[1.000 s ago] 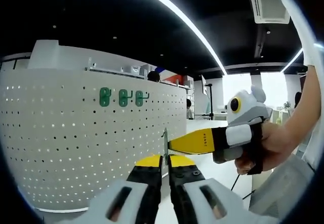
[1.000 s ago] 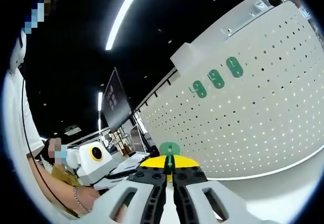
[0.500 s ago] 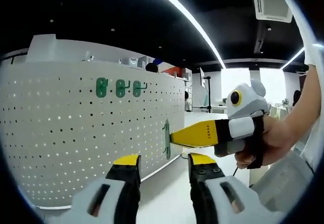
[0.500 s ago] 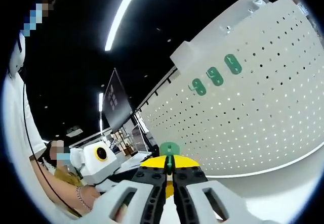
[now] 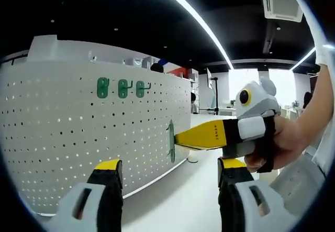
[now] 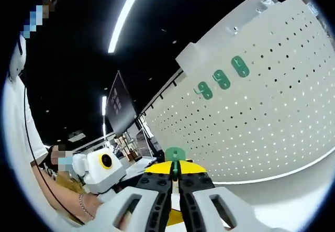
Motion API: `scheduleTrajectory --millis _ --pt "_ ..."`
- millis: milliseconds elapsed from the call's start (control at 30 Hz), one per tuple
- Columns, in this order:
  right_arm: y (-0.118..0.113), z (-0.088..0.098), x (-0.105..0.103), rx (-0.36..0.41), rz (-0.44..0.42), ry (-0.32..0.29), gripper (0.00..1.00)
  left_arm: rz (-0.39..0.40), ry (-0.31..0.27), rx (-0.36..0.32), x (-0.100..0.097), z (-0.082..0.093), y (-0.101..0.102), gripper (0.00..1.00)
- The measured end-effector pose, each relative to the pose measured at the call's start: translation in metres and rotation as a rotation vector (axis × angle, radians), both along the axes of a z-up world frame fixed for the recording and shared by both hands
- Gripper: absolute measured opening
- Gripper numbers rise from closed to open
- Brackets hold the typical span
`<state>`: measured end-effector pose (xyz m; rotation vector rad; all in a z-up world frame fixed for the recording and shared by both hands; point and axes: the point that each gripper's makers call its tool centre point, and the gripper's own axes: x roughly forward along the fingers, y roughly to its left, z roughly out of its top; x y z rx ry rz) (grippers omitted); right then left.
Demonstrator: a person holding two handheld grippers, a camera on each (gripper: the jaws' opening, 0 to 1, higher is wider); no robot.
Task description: Insert the hook assembly into the mounting plate slot until the hook locks in place.
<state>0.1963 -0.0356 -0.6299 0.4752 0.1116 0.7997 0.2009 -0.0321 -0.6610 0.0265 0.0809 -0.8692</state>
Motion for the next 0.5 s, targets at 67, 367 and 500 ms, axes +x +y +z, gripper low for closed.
scheduleTrajectory --millis 67,367,500 --pt "-0.0022 -0.0014 0.0021 -0.123 -0.031 -0.058 0.00 0.003 0.002 0.000 0.0003 -0.0004 0.0010 0.76" --pt "-0.0061 -0.0011 0.0056 -0.397 -0.120 -0.186 0.00 0.006 0.011 0.002 0.0002 -0.0026 0.0010 0.76" --pt "-0.0075 -0.0030 0.0073 -0.392 -0.120 -0.177 0.00 0.007 0.011 0.000 0.0005 -0.0026 0.0010 0.76"
